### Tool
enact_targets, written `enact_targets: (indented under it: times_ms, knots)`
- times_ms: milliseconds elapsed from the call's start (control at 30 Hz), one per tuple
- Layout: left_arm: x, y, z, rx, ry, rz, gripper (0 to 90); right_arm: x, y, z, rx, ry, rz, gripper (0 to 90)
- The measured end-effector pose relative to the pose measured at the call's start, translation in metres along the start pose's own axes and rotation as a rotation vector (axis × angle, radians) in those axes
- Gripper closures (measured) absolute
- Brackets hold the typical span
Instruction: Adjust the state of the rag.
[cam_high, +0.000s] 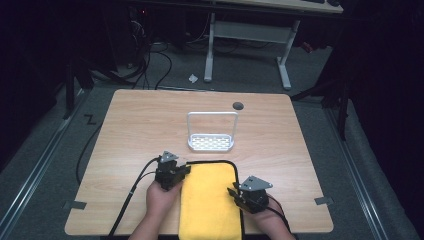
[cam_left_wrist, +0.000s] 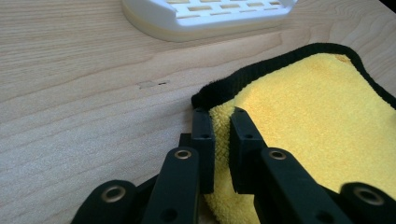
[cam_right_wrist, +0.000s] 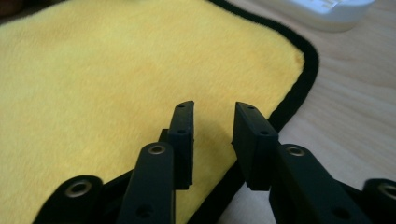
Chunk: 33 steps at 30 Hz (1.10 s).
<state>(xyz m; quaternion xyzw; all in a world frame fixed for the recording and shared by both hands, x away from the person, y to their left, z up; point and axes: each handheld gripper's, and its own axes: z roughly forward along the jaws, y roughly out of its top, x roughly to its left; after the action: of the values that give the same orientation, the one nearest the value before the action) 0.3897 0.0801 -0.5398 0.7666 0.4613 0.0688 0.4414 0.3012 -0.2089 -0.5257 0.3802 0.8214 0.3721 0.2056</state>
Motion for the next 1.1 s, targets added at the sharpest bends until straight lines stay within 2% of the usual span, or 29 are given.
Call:
enact_targets:
  times_ms: [100, 233, 300, 367, 433, 467, 533, 633, 767, 933, 967, 1100]
  knots:
    - [0.000, 0.000, 0.000, 0.000, -0.002, -0.001, 82.0, -0.008, 0.012, 0.007, 0.004, -0.022, 0.037, 59.0]
    - [0.001, 0.000, 0.000, -0.001, -0.008, -0.009, 81.8, -0.024, 0.029, 0.027, 0.008, -0.039, 0.108, 47.9]
    - [0.001, 0.000, 0.000, -0.001, -0.010, -0.012, 81.7, -0.029, 0.034, 0.037, 0.019, -0.061, 0.111, 47.1]
    - [0.001, 0.000, 0.000, -0.001, -0.011, -0.012, 81.6, -0.036, 0.036, 0.049, 0.046, -0.080, 0.144, 44.1]
    - [0.002, 0.000, 0.000, -0.001, -0.010, -0.013, 81.5, -0.040, 0.035, 0.056, 0.063, -0.066, 0.169, 41.3]
    - [0.002, 0.000, 0.000, -0.001, -0.011, -0.013, 81.5, -0.041, 0.034, 0.057, 0.050, -0.059, 0.183, 41.3]
    - [0.002, 0.000, 0.000, -0.001, -0.010, -0.012, 81.5, -0.041, 0.034, 0.057, 0.045, -0.051, 0.179, 43.2]
    - [0.002, 0.000, 0.000, -0.002, -0.010, -0.011, 81.4, -0.037, 0.034, 0.057, 0.043, -0.047, 0.166, 50.6]
    - [0.002, 0.000, 0.000, -0.001, -0.011, -0.009, 81.5, -0.035, 0.034, 0.056, 0.039, -0.020, 0.172, 63.5]
    - [0.001, 0.000, 0.000, -0.001, -0.014, -0.010, 81.4, -0.034, 0.035, 0.057, 0.040, 0.014, 0.180, 74.7]
    - [0.001, 0.000, 0.000, 0.000, -0.014, -0.009, 81.4, -0.033, 0.035, 0.057, 0.039, 0.022, 0.189, 76.4]
    - [0.001, -0.001, -0.001, -0.006, -0.014, -0.004, 81.5, -0.032, 0.034, 0.056, 0.024, 0.016, 0.150, 78.0]
